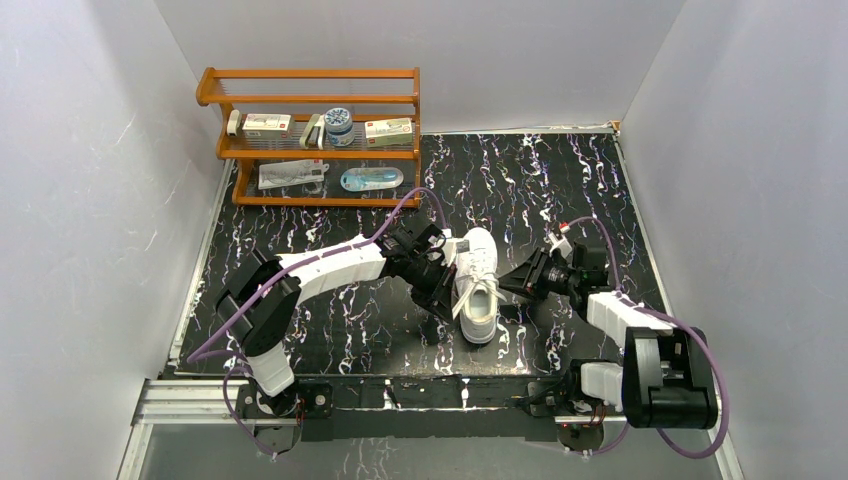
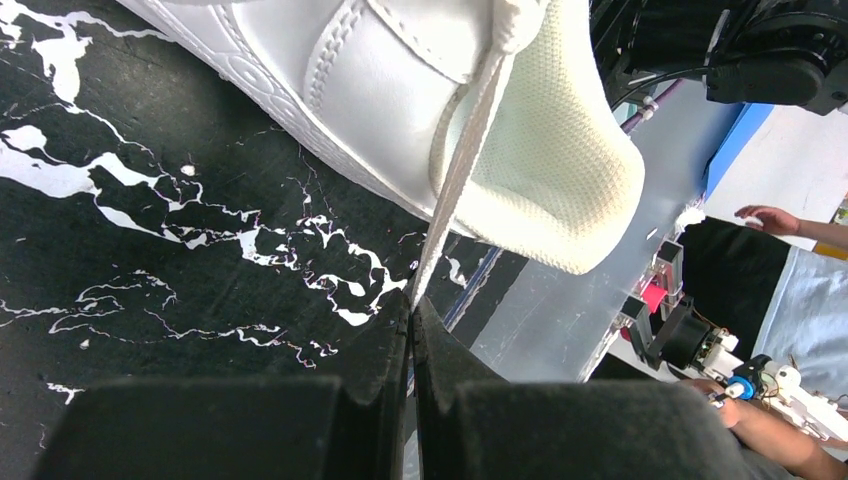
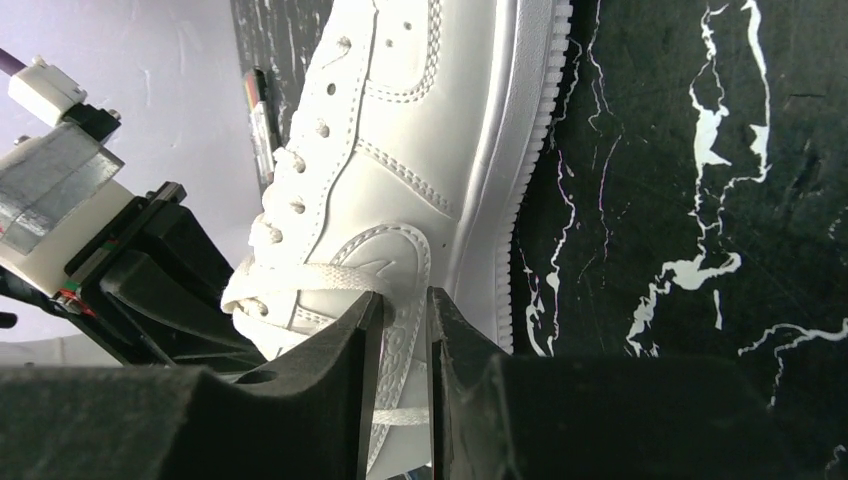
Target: Tie the shoes
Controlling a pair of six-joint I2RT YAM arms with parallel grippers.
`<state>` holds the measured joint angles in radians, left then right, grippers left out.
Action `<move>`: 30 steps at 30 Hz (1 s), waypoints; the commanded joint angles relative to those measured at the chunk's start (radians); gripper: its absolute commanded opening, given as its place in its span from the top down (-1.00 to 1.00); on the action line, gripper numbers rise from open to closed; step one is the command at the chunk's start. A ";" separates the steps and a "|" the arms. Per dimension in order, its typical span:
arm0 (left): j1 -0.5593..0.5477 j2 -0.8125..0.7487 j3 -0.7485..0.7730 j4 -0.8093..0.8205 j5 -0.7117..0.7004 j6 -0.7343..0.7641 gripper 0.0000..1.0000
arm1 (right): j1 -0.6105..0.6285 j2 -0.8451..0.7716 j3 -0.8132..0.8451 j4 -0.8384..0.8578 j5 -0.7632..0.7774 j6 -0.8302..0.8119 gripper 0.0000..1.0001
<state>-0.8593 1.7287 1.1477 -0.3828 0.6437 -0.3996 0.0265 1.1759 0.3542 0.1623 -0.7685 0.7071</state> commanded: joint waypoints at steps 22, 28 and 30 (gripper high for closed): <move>-0.002 -0.069 0.018 -0.130 -0.004 -0.025 1.00 | -0.002 0.019 0.351 -0.304 0.298 -0.250 1.00; -0.002 -0.071 0.015 -0.142 -0.061 -0.029 1.00 | -0.001 0.058 0.413 -0.335 0.366 -0.278 1.00; -0.001 -0.070 0.017 -0.145 -0.095 -0.034 1.00 | -0.001 0.075 0.422 -0.314 0.372 -0.270 1.00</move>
<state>-0.8593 1.7020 1.1614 -0.4118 0.5831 -0.4232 0.0399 1.2270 0.7147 -0.1596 -0.5209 0.4824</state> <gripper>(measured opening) 0.009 0.011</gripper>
